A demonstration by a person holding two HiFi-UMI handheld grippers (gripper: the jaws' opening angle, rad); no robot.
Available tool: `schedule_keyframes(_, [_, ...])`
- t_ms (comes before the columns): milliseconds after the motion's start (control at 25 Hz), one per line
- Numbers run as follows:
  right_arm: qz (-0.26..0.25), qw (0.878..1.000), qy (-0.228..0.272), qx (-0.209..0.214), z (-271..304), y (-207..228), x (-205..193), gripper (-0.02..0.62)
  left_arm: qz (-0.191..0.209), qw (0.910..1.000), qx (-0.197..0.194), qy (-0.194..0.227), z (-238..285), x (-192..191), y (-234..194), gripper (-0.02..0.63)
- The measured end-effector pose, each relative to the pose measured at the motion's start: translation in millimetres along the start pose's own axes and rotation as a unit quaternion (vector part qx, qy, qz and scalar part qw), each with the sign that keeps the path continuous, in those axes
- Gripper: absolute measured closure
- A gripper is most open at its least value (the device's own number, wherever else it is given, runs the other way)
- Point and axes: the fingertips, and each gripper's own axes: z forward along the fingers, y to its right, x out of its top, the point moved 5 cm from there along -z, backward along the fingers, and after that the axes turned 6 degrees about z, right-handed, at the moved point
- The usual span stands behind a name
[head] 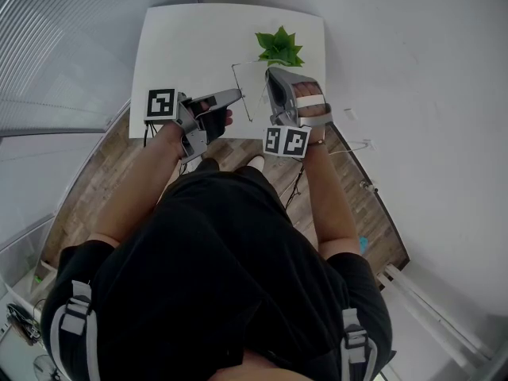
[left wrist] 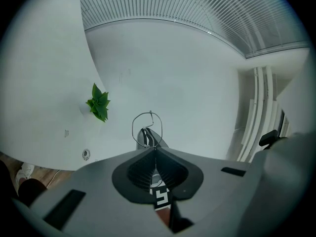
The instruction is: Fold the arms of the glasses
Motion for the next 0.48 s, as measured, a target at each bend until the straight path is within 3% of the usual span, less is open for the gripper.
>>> schedule_keyframes(480, [-0.005, 1.000, 0.012, 0.007, 3.4, -4.0, 9.8, 0.554, -0.001, 1.0000, 0.000, -0.010, 2.0, -4.0, -2.9, 0.594])
